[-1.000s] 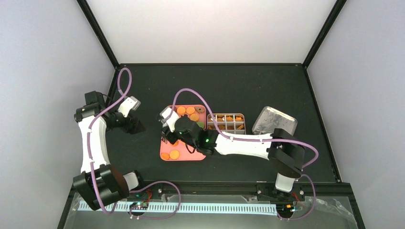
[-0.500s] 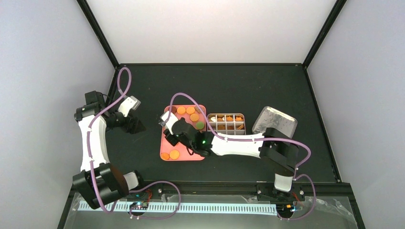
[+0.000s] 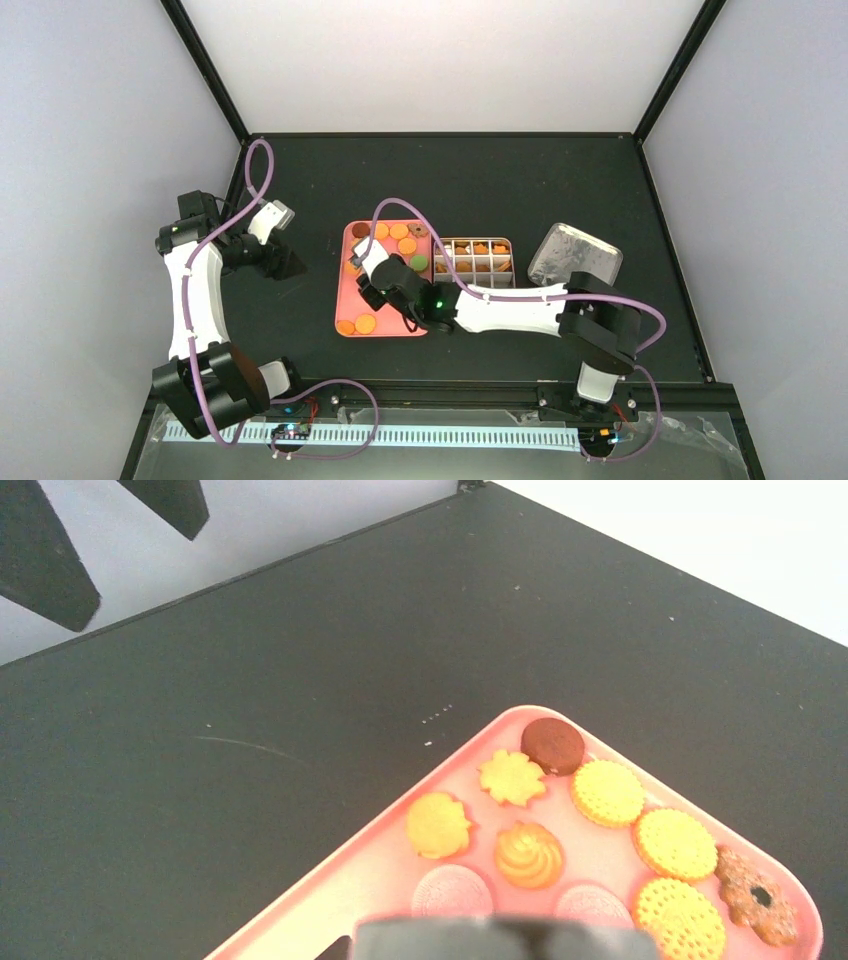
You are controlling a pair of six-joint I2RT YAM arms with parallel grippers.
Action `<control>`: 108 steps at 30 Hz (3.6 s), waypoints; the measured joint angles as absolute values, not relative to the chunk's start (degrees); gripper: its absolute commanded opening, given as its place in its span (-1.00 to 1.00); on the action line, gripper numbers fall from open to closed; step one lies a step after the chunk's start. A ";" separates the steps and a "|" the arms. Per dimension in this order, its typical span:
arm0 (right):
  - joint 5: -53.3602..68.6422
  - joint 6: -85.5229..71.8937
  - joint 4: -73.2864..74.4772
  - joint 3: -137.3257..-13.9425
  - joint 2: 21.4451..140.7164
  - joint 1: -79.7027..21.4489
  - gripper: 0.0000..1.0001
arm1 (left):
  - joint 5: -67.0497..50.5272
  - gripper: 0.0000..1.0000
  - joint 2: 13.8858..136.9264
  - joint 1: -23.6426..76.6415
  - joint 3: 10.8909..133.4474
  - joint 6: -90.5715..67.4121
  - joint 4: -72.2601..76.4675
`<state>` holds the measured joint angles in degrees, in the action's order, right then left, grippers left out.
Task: Pack the cookies
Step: Pick up the fake cookies from the plate, then place the fake cookies in the empty pocket of the box, then position the fake cookies on the plate.
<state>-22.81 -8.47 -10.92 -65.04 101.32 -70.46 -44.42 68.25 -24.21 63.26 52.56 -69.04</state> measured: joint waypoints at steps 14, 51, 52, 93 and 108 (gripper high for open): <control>-24.40 -10.44 -10.04 -62.02 98.54 -70.65 -0.46 | -46.83 0.60 69.04 -24.21 63.42 53.34 -70.32; -28.03 -12.14 -0.51 -42.70 63.00 -61.58 -0.59 | -46.76 0.64 66.67 -24.21 58.59 47.33 -62.02; -28.01 -12.27 -0.34 -42.65 63.07 -61.49 -0.59 | -46.76 0.63 66.67 -24.21 58.59 47.29 -62.02; -21.26 -11.22 0.36 -48.71 66.35 -61.41 -0.28 | -44.49 0.65 70.81 -24.21 61.71 51.62 -68.23; -10.46 -7.68 -3.20 -63.59 86.11 -74.13 -0.27 | -41.58 0.67 73.12 -24.21 60.53 50.78 -66.98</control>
<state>-10.46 -7.68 -3.20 -63.59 86.11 -74.13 -41.58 73.12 -24.21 60.53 50.78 -66.98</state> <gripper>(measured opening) 0.365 0.832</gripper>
